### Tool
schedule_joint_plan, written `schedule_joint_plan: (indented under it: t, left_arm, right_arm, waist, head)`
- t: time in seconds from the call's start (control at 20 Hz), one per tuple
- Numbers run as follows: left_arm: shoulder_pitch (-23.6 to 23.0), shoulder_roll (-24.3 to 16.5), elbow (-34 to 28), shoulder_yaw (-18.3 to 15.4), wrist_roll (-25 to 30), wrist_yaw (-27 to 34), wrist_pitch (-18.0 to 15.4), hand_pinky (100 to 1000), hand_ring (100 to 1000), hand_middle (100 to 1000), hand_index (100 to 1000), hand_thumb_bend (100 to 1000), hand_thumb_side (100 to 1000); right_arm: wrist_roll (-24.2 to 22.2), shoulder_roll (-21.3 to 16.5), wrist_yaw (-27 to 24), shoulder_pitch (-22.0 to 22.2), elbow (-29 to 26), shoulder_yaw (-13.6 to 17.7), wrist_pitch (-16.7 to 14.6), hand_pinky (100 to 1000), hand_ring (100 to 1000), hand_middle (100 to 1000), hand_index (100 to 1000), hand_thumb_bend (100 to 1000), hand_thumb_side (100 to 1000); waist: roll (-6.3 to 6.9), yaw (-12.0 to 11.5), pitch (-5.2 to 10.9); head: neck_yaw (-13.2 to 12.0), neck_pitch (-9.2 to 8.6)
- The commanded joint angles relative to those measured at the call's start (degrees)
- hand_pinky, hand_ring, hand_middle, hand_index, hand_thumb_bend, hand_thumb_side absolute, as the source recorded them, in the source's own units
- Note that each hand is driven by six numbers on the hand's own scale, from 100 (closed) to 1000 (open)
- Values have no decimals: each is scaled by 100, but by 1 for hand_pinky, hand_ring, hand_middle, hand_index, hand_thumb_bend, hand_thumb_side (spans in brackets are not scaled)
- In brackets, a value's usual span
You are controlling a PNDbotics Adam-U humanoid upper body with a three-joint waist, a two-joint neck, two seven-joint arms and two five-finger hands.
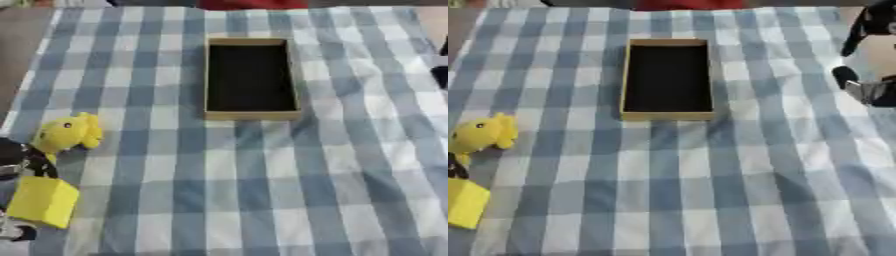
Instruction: Pick up objects on the table and place them in the box.
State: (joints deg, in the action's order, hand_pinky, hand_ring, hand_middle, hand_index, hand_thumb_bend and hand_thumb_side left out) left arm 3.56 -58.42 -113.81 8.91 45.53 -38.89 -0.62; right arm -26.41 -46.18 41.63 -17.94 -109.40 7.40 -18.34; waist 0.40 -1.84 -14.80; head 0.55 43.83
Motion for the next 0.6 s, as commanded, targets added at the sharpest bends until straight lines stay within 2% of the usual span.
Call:
schedule_joint_plan:
  t: [0.05, 0.3, 0.6]
  left_arm:
    - [52, -91, -79, -34, -79, -62, 77, 756, 747, 615, 793, 563, 340]
    - [57, -71, -79, -17, -173, -132, 130, 702, 689, 560, 741, 578, 226]
    - [91, -55, -79, -16, -215, 106, 50, 654, 634, 516, 695, 444, 200]
  right_arm:
    - [33, -125, -51, -52, -75, 82, 9, 619, 703, 603, 620, 152, 447]
    - [35, -120, -53, -53, -80, 88, 10, 618, 702, 603, 620, 150, 458]
    - [48, -115, -49, -51, -83, 94, 21, 618, 702, 602, 620, 142, 475]
  waist:
    - [4, 4, 73]
    - [2, 7, 72]
    - [2, -3, 78]
  head:
    - [-25, 29]
    - [-25, 29]
    - [-9, 29]
